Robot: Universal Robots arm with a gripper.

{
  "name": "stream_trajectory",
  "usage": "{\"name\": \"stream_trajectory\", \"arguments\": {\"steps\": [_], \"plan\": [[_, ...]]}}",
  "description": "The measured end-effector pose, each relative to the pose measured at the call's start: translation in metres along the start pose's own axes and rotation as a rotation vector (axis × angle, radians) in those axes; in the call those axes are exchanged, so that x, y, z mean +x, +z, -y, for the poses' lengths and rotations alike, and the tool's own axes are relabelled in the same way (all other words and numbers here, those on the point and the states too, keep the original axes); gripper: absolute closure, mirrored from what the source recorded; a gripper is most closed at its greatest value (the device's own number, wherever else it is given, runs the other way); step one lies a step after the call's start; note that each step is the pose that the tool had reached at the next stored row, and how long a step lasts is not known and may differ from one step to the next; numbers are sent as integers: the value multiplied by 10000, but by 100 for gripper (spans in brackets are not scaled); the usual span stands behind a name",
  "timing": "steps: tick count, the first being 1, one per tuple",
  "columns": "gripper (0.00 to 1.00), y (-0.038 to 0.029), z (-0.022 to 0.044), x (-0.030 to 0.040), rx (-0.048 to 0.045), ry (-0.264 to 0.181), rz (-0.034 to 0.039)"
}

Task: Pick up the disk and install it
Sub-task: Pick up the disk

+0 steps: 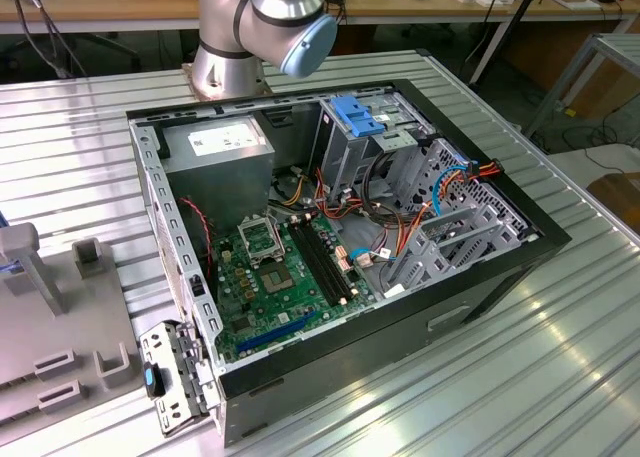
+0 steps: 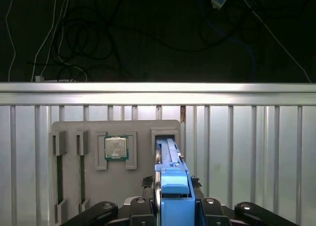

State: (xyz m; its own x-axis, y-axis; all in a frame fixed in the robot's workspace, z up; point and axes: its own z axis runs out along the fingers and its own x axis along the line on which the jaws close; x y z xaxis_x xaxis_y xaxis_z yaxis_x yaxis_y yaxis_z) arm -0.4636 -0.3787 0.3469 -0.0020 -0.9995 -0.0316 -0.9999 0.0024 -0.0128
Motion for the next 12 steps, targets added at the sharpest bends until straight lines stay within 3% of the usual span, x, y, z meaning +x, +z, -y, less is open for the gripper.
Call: {"name": "stream_trajectory", "arguments": {"steps": [5,7,12], "plan": [[63,-164,2,-5,-1,-1,0],[63,-308,4,-10,-1,0,-1],[63,-593,8,-19,0,-1,0]]}}
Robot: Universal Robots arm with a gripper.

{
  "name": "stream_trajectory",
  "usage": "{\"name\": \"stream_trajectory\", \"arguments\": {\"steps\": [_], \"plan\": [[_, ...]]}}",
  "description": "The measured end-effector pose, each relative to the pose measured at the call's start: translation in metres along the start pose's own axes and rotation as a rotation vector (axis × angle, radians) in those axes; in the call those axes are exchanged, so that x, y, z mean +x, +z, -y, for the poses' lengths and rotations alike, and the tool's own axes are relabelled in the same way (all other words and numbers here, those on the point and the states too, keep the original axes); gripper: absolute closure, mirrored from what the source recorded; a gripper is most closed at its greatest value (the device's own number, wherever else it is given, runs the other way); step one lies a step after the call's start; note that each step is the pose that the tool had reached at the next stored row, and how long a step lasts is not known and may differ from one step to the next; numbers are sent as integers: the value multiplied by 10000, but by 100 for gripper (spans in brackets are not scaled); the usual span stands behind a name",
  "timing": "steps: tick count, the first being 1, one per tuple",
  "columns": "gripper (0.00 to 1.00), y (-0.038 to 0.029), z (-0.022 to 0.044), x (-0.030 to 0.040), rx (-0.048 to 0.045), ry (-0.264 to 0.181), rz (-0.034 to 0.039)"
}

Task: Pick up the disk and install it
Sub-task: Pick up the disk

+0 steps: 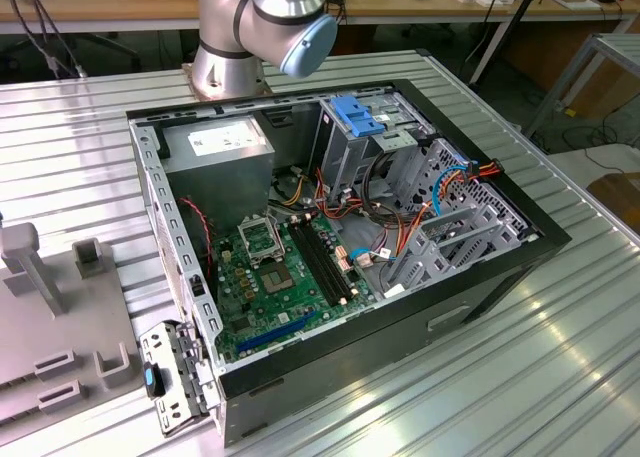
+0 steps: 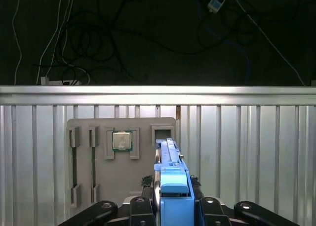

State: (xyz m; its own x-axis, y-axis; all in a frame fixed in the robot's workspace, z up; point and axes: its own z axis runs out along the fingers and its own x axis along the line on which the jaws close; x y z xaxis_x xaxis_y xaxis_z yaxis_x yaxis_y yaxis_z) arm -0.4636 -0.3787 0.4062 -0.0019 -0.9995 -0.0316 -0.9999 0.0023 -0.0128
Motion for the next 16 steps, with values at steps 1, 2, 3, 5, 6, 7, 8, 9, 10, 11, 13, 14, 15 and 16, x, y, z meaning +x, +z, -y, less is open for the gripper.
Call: {"name": "stream_trajectory", "arguments": {"steps": [1,2,3,5,6,7,8,9,10,11,13,14,15,16], "plan": [[63,-54,0,-2,0,0,0],[63,-190,2,-6,0,0,0],[63,-278,4,-9,1,0,1],[63,-352,4,-11,-1,0,0],[63,-423,5,-13,1,0,0],[63,-500,6,-16,1,0,1],[63,-590,7,-19,0,0,0],[63,-688,9,-21,0,0,0],[63,-788,11,-25,-1,0,0],[63,-855,11,-27,-1,0,0],[63,-937,12,-30,0,0,0],[63,-1024,13,-32,0,0,0],[63,-1100,14,-35,0,0,0],[63,-1180,15,-37,-1,0,-1]]}}
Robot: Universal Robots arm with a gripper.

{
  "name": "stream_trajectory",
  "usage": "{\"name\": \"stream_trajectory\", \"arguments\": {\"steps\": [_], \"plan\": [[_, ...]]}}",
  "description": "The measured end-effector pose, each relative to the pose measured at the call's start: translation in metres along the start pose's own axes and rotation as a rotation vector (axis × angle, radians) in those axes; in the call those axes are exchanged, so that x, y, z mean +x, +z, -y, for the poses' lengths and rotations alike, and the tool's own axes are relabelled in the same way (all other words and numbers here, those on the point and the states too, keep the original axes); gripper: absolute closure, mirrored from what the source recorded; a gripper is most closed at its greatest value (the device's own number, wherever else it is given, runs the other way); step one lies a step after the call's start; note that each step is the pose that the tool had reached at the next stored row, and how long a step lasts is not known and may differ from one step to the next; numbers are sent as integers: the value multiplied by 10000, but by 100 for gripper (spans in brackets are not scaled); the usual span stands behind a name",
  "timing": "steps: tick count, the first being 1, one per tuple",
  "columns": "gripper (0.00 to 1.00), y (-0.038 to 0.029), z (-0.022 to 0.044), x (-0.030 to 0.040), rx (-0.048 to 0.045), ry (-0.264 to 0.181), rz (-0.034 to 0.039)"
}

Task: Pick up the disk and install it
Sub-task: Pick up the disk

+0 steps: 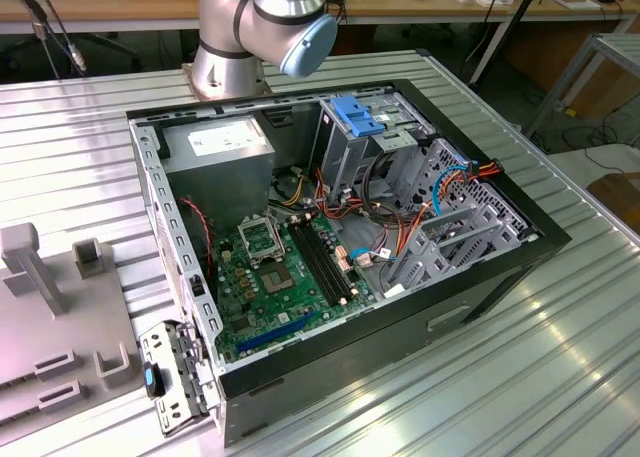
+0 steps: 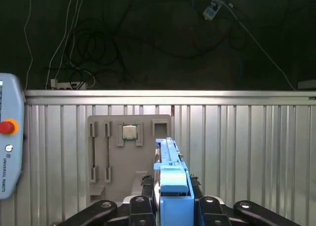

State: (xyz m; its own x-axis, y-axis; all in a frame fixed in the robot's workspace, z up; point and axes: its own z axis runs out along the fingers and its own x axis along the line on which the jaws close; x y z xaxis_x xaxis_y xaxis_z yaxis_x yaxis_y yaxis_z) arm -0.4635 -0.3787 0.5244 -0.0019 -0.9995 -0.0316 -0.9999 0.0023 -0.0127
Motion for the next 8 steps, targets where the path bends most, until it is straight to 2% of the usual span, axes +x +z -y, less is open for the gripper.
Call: {"name": "stream_trajectory", "arguments": {"steps": [2,3,6,7,8], "plan": [[63,-172,2,-5,2,0,1],[63,-234,3,-7,1,0,0],[63,-358,4,-11,1,0,1],[63,-430,5,-14,2,0,1],[63,-472,5,-15,1,1,1]]}}
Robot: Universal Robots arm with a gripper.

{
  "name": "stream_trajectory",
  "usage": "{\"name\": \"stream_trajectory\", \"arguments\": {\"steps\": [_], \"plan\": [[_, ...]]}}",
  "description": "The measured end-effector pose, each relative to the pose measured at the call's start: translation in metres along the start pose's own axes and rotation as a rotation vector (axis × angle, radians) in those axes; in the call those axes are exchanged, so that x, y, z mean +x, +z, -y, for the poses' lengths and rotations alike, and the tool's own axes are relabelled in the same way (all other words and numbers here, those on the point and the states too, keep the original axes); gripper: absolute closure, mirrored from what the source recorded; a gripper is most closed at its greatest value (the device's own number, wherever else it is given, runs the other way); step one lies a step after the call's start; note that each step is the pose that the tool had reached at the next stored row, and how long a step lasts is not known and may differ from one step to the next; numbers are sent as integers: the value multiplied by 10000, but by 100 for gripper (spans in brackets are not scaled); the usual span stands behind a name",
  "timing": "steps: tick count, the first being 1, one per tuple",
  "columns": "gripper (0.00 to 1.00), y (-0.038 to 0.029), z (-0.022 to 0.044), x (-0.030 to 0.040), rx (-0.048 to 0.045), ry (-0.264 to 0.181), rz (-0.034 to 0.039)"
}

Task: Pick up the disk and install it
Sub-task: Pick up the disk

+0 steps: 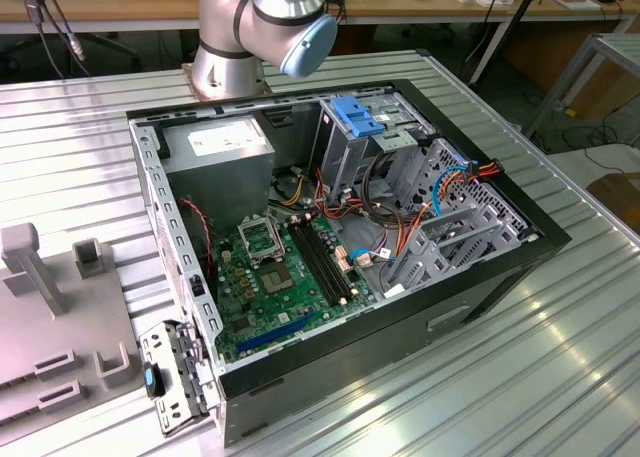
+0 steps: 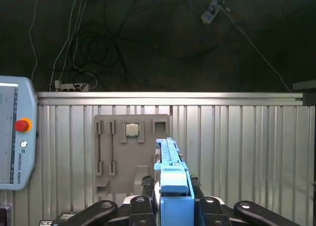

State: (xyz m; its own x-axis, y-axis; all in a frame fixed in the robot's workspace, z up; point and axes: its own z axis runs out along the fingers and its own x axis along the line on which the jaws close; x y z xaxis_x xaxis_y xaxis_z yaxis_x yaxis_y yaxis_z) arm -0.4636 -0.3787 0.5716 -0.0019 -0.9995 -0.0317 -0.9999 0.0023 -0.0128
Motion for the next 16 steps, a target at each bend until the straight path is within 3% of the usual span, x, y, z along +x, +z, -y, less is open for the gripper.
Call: {"name": "stream_trajectory", "arguments": {"steps": [11,16], "plan": [[63,-17,14,0,-1,-1,0],[63,-15,122,-1,0,0,0]]}}
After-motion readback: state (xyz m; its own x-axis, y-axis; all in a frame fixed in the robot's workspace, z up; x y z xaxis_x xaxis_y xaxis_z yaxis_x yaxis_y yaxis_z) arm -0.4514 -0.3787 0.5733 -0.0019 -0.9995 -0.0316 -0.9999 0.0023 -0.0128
